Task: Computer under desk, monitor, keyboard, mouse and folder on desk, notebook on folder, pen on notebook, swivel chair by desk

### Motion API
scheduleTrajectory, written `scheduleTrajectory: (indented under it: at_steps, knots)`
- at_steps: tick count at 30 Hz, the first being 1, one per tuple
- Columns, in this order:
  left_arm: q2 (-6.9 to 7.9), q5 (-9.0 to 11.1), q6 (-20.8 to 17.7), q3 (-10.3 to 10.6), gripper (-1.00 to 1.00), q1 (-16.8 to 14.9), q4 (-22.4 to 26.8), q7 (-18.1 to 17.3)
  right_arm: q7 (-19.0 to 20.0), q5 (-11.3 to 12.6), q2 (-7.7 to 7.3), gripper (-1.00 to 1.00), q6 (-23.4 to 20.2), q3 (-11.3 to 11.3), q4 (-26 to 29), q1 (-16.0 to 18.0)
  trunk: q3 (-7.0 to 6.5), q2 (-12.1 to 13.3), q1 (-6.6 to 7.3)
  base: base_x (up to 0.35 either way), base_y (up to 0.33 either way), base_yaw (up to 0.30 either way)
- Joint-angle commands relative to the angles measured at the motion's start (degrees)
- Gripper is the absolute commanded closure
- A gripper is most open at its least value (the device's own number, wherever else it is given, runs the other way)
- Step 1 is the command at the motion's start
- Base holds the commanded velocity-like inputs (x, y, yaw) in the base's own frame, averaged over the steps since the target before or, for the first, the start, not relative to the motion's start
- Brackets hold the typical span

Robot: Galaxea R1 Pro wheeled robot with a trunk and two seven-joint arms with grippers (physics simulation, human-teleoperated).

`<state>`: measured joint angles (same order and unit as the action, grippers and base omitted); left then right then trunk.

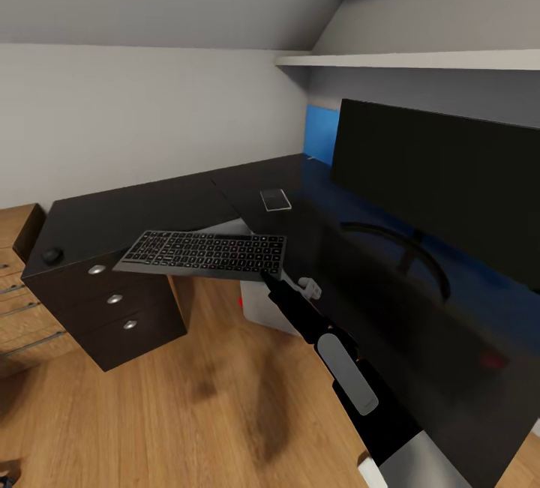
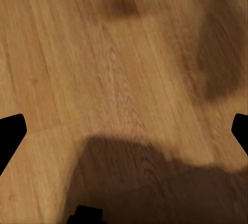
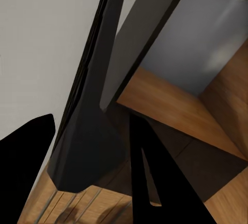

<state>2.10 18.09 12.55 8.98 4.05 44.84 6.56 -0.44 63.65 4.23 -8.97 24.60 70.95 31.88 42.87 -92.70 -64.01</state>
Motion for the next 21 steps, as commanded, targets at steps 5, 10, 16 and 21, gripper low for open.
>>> scheduleTrajectory:
  at_steps: [5, 10, 16, 21]
  knots:
    - [0.10, 0.5, 0.2, 0.4, -1.00, 0.0, 0.1, 0.6, 0.0, 0.4, -0.02, 1.00, -0.2, -0.1, 0.1, 0.0, -0.87, 2.0, 1.10, 0.000, 0.000, 0.000]
    - [0.13, 0.5, 0.2, 0.4, -1.00, 0.0, 0.1, 0.6, 0.0, 0.4, -0.01, 1.00, -0.2, -0.1, 0.1, 0.0, -1.76, 4.0, 2.20, 0.000, 0.000, 0.000]
    - [0.10, 0.5, 0.2, 0.3, -1.00, 0.0, 0.0, 0.6, 0.0, 0.5, -0.09, 1.00, -0.1, -0.1, 0.2, 0.0, -2.84, 6.4, 3.52, 0.000, 0.000, 0.000]
    - [0.10, 0.5, 0.2, 0.3, -1.00, 0.0, -0.7, 0.6, 0.0, 0.5, -0.10, 1.00, 0.1, -0.1, 0.2, 0.0, -3.74, 8.4, 4.62, 0.000, 0.000, 0.000]
